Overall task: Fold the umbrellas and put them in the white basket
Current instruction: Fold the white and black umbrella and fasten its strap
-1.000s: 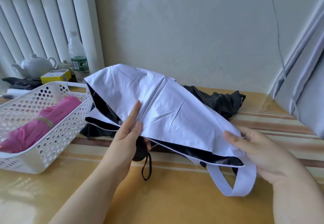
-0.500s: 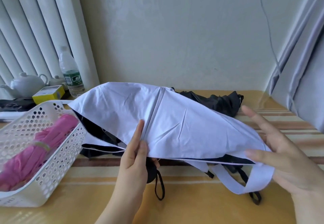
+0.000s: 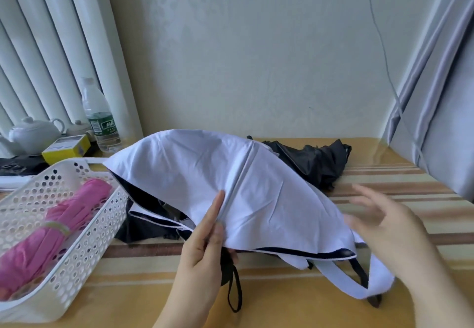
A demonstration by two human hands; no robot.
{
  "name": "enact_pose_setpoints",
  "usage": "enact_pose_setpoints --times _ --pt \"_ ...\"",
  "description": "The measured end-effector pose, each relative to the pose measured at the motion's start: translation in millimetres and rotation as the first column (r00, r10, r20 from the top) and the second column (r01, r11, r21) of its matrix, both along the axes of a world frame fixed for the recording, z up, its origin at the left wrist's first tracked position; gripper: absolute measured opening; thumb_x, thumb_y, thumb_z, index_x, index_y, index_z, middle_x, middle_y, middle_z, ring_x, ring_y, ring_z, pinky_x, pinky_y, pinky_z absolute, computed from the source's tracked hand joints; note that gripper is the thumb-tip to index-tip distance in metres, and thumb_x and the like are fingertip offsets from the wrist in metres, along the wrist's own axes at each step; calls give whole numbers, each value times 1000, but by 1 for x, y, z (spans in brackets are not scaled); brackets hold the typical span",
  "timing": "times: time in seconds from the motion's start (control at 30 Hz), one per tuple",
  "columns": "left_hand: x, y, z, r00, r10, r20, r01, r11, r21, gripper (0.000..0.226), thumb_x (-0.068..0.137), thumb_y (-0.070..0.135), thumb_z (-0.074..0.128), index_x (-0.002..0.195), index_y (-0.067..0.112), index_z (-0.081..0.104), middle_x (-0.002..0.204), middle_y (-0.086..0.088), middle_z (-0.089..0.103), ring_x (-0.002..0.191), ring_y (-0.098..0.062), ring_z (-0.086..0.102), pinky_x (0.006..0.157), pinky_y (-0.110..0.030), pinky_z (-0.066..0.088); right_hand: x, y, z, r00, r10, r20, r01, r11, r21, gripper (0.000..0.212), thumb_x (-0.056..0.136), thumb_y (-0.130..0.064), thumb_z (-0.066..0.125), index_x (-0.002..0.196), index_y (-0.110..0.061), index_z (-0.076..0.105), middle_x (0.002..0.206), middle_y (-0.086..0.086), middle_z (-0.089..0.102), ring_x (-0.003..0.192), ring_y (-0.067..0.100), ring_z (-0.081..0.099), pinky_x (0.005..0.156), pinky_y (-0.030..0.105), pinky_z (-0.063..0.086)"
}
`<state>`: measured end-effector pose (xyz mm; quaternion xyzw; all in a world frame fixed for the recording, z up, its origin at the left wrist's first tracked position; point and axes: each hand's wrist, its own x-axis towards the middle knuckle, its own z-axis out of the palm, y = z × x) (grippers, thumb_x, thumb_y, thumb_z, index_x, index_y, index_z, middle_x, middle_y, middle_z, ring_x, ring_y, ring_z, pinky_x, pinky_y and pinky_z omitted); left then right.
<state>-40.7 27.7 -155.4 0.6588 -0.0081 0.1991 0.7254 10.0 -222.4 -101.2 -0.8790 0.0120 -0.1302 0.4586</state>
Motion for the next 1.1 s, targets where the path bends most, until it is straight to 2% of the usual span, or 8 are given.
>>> enact_pose_setpoints --times 0.1,0.2,0.4,0.5,0.67,0.73,0.83,1.1 --pt "-3 -5 6 999 -7 51 3 998 69 61 97 9 40 107 67 56 62 -6 47 53 -13 57 54 -15 43 -33 46 31 969 57 242 -59 998 1 16 83 -42 65 97 -40 59 86 -19 64 84 -5 58 67 7 41" --pt "-8 -13 12 993 -17 119 -3 986 166 54 96 19 43 110 72 50 64 5 57 56 -2 57 61 -13 45 -48 92 46 953 298 -57 -303 946 -117 55 75 -73 41 116 -38 48 103 -21 62 88 -5 59 67 9 40" --pt "-16 -36 10 984 -123 131 62 918 393 48 90 32 40 121 68 45 58 -1 51 56 -17 51 59 -19 43 -16 100 45 967 254 -10 -240 925 295 43 74 -61 64 93 -22 63 77 -6 70 70 9 66 68 33 57" --pt "-21 -43 12 976 -171 136 78 853 516 47 97 32 35 127 69 37 61 -3 51 57 -12 52 61 -14 42 -9 92 46 965 262 3 -229 840 491 18 82 -42 72 78 -26 64 61 -15 67 59 3 64 50 17 49" --pt "-37 -54 17 965 -264 8 205 769 605 53 97 38 33 127 77 13 70 10 58 74 -3 60 72 -12 42 -11 78 39 992 126 24 -122 863 490 16 73 -32 79 71 -29 64 68 -9 71 68 8 68 67 33 56" --pt "-43 -55 12 982 -183 43 92 670 737 56 101 39 33 134 71 3 60 10 51 59 -6 55 55 -16 40 -12 75 36 992 117 50 -127 883 453 19 74 -26 78 69 -31 61 70 -9 70 70 9 68 73 39 58" --pt "-60 -58 17 969 42 242 -231 497 837 37 90 42 38 125 34 43 61 16 55 40 -4 49 33 -17 35 -15 73 36 982 141 122 -182 862 472 15 74 -22 77 73 -32 65 73 -8 71 75 12 69 75 41 58" --pt "-43 -56 45 943 265 -201 -36 682 731 44 93 57 31 74 17 33 63 2 46 57 -14 44 53 -28 33 -14 99 34 960 141 242 -249 825 507 16 75 -21 67 89 -15 63 76 -2 70 71 16 67 66 36 52"
